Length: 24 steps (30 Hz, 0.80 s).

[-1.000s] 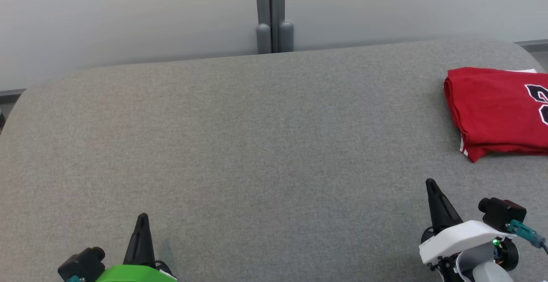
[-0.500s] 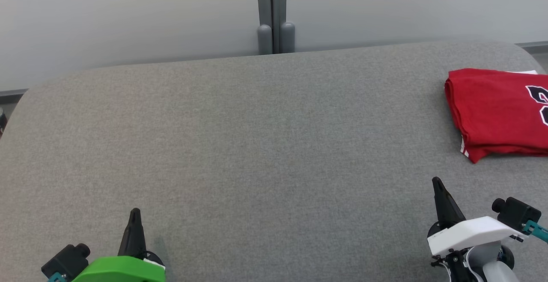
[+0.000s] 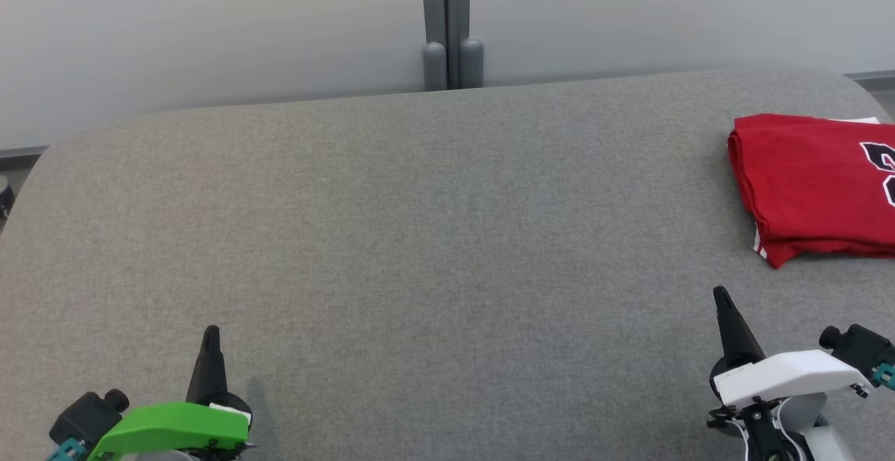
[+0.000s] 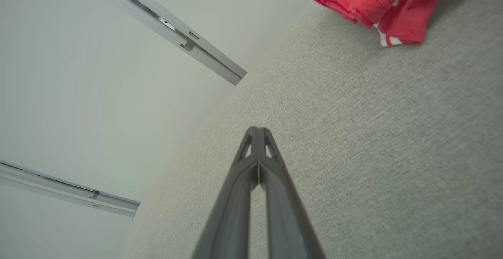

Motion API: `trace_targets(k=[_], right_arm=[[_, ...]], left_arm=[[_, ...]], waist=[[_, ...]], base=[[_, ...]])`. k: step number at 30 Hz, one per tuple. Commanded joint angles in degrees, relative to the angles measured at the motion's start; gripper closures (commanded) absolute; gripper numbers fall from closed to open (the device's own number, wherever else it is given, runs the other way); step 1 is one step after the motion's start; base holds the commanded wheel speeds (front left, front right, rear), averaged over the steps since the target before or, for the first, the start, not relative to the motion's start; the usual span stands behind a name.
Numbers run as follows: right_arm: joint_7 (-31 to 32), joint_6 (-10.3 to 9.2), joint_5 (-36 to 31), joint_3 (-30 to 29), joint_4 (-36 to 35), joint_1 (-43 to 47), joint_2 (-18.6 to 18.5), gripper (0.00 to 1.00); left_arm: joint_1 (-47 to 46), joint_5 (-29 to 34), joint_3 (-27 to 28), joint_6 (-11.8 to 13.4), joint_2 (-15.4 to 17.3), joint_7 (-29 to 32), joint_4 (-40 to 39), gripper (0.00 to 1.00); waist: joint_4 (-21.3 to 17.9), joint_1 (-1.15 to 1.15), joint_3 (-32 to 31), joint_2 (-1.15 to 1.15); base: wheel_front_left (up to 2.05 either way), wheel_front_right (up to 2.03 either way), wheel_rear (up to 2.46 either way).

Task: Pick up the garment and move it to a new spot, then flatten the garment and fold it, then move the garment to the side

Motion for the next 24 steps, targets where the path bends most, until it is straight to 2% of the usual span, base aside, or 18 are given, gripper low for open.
trace_targets(k=[1, 24], right_arm=[[0.47, -0.03, 1.84, -0.29, -0.93, -1.30, -0.35, 1.00], [4.21, -0.04, 15.73, -1.55, -1.88, -1.51, -0.44, 1.00]], left_arm=[[-1.45, -1.73, 0.54, -0.22, 0.44, 0.34, -0.75, 1.00], [-3.33, -14.07, 2.55, -0.34, 0.56, 4.05, -1.16, 1.00]], waist=[[0.02, 0.00, -0.02, 0.00], [0.34, 0.00, -0.33, 0.00]], base=[[0.00, 0.00, 0.00], [0.00, 0.00, 0.00]])
